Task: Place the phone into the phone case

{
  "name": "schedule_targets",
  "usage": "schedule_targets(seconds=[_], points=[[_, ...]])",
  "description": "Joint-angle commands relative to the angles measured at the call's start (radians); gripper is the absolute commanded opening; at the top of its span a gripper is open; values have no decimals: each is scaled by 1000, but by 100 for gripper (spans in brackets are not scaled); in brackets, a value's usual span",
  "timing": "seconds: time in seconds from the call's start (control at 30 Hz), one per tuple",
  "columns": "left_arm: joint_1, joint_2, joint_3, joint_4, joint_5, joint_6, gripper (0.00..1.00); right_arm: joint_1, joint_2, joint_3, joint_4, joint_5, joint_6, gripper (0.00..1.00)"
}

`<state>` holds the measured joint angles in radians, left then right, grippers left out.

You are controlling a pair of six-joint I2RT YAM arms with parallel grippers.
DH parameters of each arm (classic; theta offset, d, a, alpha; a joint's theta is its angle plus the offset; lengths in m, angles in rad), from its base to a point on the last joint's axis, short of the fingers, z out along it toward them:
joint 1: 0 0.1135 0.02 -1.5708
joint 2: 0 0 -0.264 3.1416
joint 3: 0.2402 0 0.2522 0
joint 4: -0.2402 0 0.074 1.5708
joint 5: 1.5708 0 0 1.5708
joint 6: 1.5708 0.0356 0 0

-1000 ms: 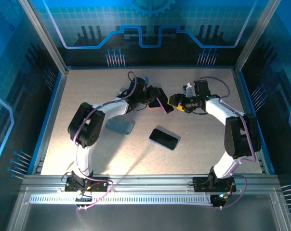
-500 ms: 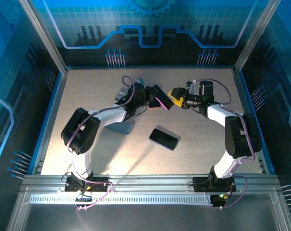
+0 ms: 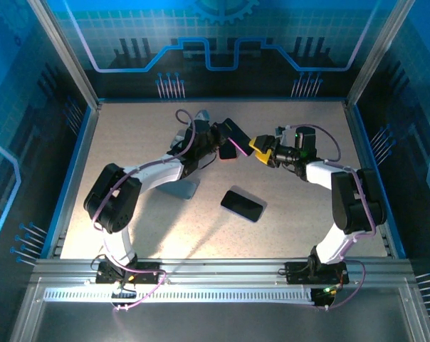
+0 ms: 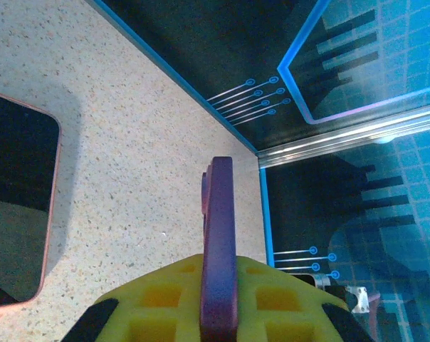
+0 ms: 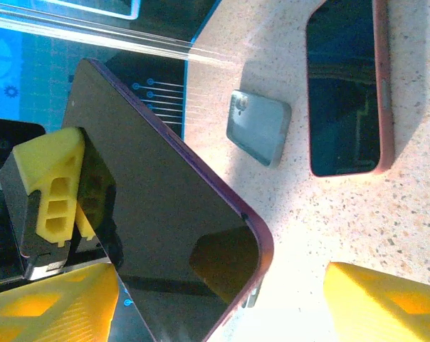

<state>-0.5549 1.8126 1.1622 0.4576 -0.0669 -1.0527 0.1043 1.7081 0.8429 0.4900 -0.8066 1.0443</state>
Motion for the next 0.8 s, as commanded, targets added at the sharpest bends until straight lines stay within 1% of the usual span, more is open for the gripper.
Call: schedule_targets(seconds=[0.0,0.1,0.17,0.27,0.33,0.4,0.47,0.57,0.63,0.7,0.77], points=[[-21,-11,-12,110,-7,-39,0,8,43,-9,193,-37,115,74],[-28,8,-18,142,1,-61,0,21,70,-1,266,-35,169,68],[-32,16,-19,143,4,-70,0,28,77,7,260,-31,173,64],[-33,19,-22,125,12,-68,0,35,64,13,228,-18,152,50],[-32,18,-24,105,15,-56,0,38,42,16,171,-2,115,39],[-33,15,-24,60,16,-37,0,38,9,19,92,18,57,27],[-33,10,-20,5,13,-12,8,38,-22,23,18,44,8,16],[-28,8,-5,-76,19,29,21,35,-53,31,-72,63,-48,5],[-27,10,3,-115,31,57,24,34,-59,59,-111,62,-70,2],[-23,15,10,-157,41,75,37,30,-60,69,-127,57,-75,0],[-17,17,12,-187,49,87,44,28,-61,79,-152,57,-88,0]])
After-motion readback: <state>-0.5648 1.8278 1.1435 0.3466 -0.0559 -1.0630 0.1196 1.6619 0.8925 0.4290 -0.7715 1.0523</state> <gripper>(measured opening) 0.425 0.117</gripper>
